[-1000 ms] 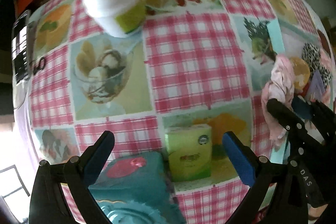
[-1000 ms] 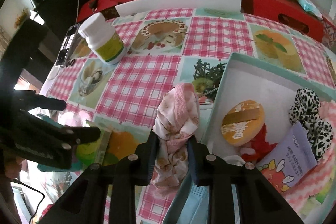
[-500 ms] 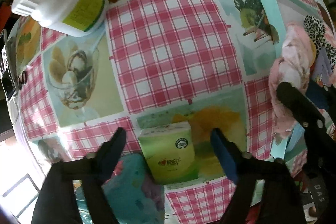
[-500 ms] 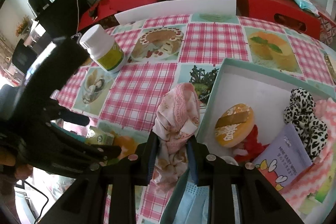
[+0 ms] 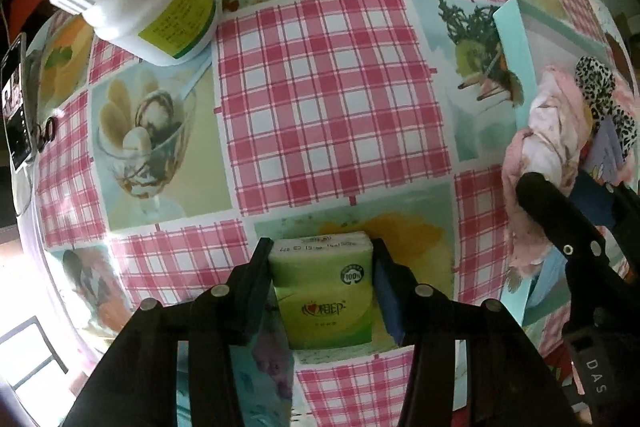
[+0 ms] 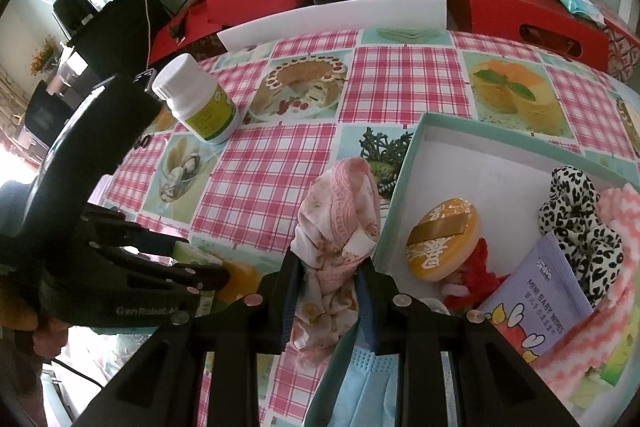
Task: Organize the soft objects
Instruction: 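Carry the packet to the tray with the left gripper while the right carries the pink cloth there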
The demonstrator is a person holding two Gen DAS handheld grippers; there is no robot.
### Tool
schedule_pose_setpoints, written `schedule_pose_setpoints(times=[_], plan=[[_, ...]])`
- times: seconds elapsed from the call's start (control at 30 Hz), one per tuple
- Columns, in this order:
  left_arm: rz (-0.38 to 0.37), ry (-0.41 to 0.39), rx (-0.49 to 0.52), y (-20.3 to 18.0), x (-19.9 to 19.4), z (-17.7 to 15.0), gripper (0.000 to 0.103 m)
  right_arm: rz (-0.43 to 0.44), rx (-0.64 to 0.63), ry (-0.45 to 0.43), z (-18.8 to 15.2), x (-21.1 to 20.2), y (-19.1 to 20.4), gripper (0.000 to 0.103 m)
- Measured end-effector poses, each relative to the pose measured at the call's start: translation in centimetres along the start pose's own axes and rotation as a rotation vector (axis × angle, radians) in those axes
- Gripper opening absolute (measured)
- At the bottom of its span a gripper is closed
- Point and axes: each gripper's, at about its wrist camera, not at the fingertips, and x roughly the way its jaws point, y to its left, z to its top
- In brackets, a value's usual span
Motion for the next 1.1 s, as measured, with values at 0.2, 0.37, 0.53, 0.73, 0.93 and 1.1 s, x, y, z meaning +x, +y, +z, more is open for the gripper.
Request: schedule_pose_setpoints(times=[0.2, 0.37, 0.53, 0.73, 0.93, 1.1], plan=[[-0.010, -0.053, -0.013, -0.8, -1.0, -1.0, 0.049, 0.000, 0.000, -0.001, 0.0, 0.0, 0.0, 0.029], [0.015, -0.132, -0.020, -0.6, -3.3, -1.8, 0.049, -0.006, 0.003, -0.005, -0.1, -0.1, -0.2, 0.029], [-0.017, -0.180, -0.053, -0.8, -4.2, -2.9, 0.049, -0.011, 0.018, -0.009, -0.1, -0.3, -0.7, 0.029], [-0.037, -0.247, -0.086, -0.2, -6.0, -4.3, 0.049, -0.014, 0.019, -0.025, 0.1, -0.9, -0.7, 0.029], [-0.068, -0.332, -0.137, 0.6, -9.1, -5.6, 0.049, -0.007, 0.018, -0.060, 0.2, -2.0, -0.6, 0.029], [-0.090, -0.390, -0.158, 1.0, -10.1, -6.9, 0.049, -0.010, 0.024, -0.096, 0.4, -3.1, -0.6, 0.029]])
